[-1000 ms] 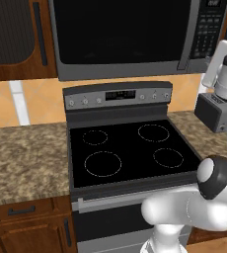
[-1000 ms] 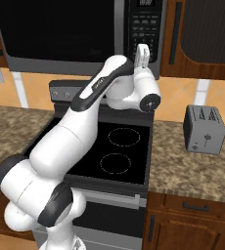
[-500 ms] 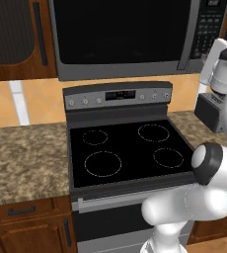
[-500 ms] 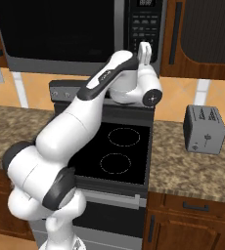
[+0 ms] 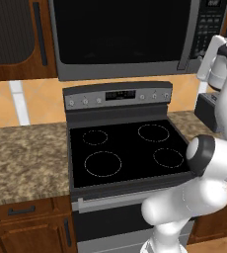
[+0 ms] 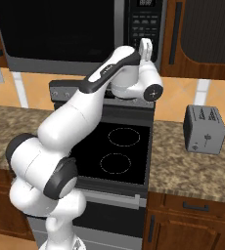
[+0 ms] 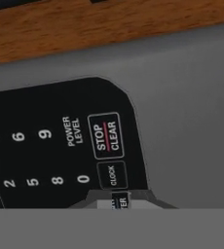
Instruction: Open the microwave, place the bowl with waffle inside the microwave, then close the microwave door and turn it on.
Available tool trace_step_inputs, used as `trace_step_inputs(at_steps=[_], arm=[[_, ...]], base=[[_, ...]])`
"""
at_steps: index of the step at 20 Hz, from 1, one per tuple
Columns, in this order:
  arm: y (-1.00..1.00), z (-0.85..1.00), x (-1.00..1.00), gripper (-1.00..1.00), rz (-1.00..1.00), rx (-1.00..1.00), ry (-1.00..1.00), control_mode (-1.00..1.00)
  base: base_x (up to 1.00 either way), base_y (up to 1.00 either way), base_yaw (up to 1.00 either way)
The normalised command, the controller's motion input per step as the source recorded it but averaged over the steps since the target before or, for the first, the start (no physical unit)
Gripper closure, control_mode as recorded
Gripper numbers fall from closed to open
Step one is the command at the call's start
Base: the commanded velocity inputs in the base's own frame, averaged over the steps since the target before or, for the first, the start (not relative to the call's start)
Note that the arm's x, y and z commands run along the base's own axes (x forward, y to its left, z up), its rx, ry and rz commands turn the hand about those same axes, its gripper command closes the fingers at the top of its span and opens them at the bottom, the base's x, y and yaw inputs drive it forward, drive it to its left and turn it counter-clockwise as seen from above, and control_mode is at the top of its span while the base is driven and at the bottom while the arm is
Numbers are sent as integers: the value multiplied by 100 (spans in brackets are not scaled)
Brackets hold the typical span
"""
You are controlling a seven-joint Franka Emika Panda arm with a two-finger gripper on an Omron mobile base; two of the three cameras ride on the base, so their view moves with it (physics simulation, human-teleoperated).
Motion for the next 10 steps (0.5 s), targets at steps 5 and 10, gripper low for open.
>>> trace_step_inputs(at_steps=[5, 10], arm=[[0, 0, 20, 100, 0, 0, 0, -100], [0, -6, -10, 100, 0, 0, 0, -100]], base=[[0, 0, 0], [0, 0, 0]])
